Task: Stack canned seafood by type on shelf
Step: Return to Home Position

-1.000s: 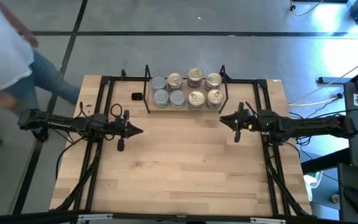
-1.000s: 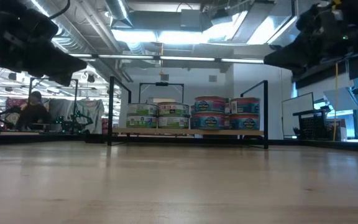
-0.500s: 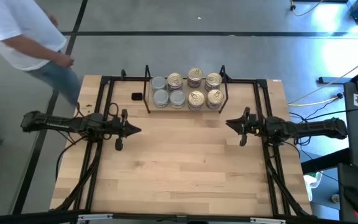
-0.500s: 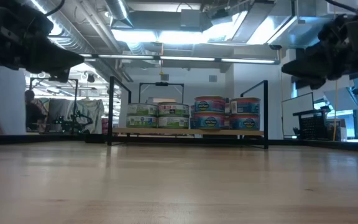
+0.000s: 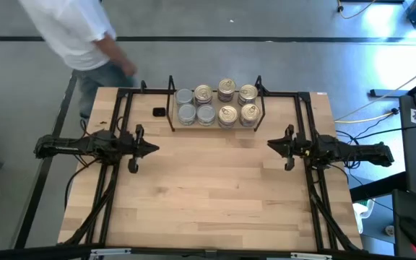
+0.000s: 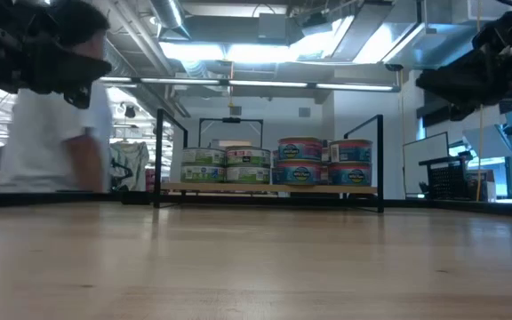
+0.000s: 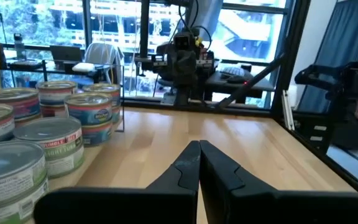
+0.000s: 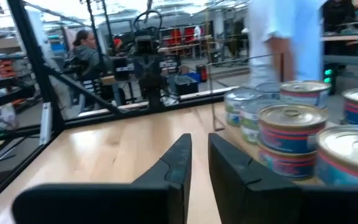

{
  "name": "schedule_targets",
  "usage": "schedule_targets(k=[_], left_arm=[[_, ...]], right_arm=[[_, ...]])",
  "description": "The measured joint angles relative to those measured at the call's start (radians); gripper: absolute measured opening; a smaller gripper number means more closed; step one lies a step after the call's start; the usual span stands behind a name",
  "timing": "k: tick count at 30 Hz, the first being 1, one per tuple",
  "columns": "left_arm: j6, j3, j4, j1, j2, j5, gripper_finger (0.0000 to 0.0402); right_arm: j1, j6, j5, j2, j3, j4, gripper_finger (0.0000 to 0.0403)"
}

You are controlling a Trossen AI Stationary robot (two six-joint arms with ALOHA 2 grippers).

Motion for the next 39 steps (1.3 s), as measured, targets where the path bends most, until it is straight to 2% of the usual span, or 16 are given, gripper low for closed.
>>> schedule_targets(k=[4, 39], left_arm=[[-0.001, 0.0, 0.001, 0.0, 0.002, 0.002, 0.0005], [0.024, 0.0, 0.001, -0.001, 0.008, 0.004, 0.0005]], right_arm=[[0.0, 0.002, -0.051, 0.015, 0.0, -0.01, 0.0052], [0.0, -0.001, -0.045, 0.013, -0.003, 0.018, 0.0052]])
